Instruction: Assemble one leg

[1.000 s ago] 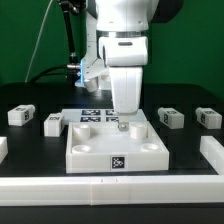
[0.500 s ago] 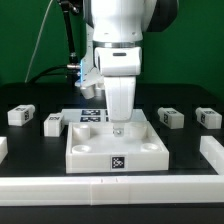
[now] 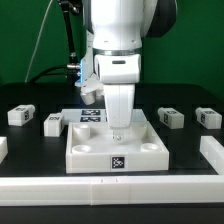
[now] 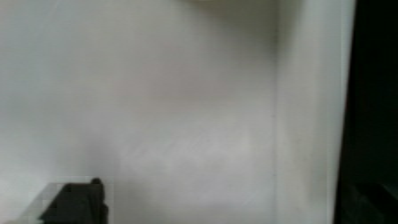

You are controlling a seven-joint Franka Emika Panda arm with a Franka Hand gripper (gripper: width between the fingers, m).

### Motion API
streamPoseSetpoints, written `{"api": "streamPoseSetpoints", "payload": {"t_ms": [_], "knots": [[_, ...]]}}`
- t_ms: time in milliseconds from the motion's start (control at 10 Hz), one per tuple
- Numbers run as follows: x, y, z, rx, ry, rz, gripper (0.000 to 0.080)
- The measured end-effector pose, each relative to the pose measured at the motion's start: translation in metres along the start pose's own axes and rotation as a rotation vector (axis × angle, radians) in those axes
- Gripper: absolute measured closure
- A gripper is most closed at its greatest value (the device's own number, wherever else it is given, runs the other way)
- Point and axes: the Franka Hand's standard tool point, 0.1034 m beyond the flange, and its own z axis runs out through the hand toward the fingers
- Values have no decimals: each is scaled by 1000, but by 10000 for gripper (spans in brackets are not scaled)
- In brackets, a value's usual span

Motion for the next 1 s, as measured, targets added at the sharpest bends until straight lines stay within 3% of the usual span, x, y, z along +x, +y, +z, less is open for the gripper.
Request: {"api": "streamPoseSetpoints", "payload": {"t_ms": [200, 300, 400, 600, 700, 800, 1000], "knots": [[1, 0, 0, 2, 0, 18, 177], [1, -1, 1, 3, 0, 19, 349], [1, -1, 1, 3, 0, 19, 349], [1, -1, 1, 3, 0, 20, 639], [1, -1, 1, 3, 0, 20, 639], [1, 0, 0, -1, 0, 20, 741], [0, 0, 0, -1, 0, 21, 741]]}}
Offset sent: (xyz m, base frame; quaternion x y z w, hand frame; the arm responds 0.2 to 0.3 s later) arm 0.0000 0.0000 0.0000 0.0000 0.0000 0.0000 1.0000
